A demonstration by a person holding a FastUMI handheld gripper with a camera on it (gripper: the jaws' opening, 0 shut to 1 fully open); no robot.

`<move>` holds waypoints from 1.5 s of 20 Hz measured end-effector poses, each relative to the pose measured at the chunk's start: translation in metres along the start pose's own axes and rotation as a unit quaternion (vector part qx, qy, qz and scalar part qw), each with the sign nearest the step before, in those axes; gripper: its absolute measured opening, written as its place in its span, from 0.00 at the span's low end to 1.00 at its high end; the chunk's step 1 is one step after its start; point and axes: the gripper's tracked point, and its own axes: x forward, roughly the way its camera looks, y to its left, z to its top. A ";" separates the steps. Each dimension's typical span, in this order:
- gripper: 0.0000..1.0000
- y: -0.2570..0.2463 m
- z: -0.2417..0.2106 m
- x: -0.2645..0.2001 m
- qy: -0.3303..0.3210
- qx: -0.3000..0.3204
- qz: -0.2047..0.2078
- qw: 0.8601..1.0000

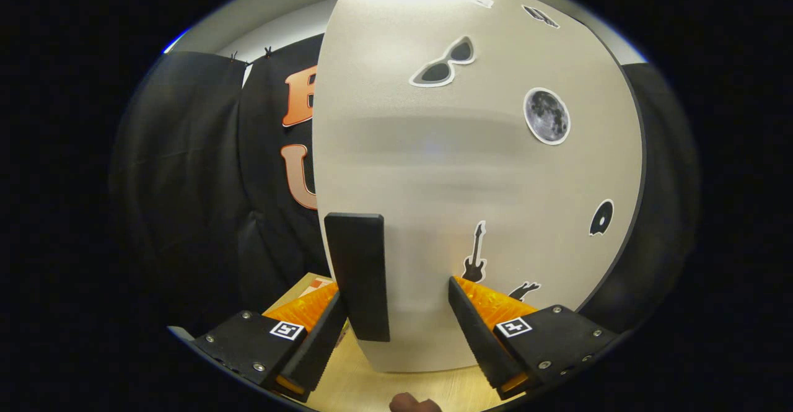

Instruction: Open the shoe cabinet door, grab the shoes and put them into the shoe cabinet, then close the shoe cabinet door.

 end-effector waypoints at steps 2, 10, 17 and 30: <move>0.98 -0.002 0.002 0.005 -0.001 0.003 -0.004 1.000; 0.98 -0.007 0.003 0.013 -0.005 0.020 -0.012 1.000; 0.98 -0.008 0.002 0.010 -0.015 0.027 -0.026 0.999; 0.97 -0.006 0.031 -0.098 -0.038 0.077 -0.031 0.996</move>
